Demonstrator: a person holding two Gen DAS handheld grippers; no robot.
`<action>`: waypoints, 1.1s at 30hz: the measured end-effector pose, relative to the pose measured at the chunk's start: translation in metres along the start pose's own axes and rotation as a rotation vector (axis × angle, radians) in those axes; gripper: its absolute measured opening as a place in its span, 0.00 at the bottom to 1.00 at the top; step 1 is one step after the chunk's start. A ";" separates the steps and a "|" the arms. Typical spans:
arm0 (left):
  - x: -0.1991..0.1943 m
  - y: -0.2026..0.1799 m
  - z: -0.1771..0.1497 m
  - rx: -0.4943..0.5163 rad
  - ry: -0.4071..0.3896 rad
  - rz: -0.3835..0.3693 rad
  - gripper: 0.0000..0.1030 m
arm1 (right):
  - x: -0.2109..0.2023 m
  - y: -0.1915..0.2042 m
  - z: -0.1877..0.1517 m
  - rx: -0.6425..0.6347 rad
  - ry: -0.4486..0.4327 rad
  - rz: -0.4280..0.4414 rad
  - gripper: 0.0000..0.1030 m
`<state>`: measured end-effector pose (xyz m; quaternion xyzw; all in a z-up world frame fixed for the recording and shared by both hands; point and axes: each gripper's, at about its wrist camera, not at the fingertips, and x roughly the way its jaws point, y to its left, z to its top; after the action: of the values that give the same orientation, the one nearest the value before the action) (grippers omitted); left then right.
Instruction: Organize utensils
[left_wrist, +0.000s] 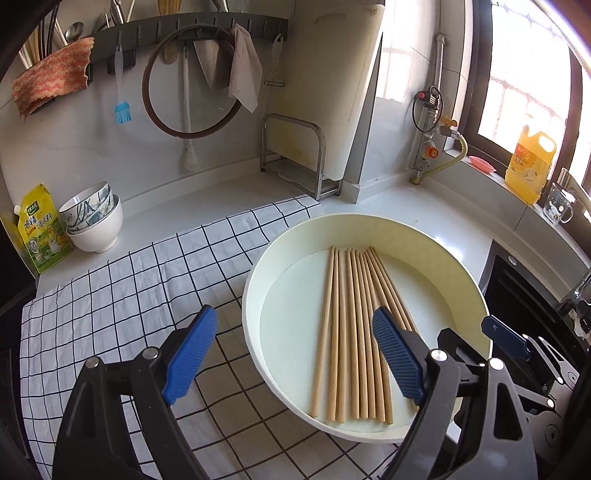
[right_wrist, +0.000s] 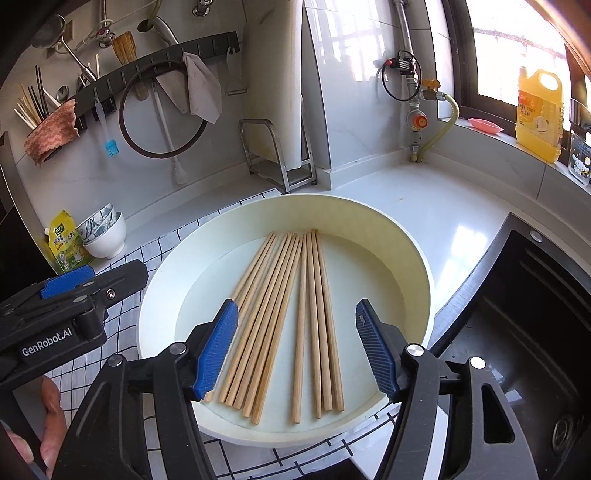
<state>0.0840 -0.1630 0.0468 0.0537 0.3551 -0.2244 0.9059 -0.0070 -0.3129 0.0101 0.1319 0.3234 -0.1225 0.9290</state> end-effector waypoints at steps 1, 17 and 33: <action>-0.002 0.000 0.000 0.001 -0.002 0.001 0.82 | -0.002 0.000 0.000 -0.001 -0.003 -0.001 0.62; -0.019 0.000 -0.004 -0.001 -0.026 0.011 0.90 | -0.017 0.004 -0.001 -0.011 -0.023 -0.016 0.65; -0.019 0.017 -0.007 -0.061 -0.002 0.069 0.94 | -0.019 0.006 -0.003 -0.011 -0.024 -0.016 0.65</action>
<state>0.0745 -0.1390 0.0532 0.0379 0.3587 -0.1820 0.9148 -0.0213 -0.3041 0.0213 0.1226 0.3140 -0.1298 0.9325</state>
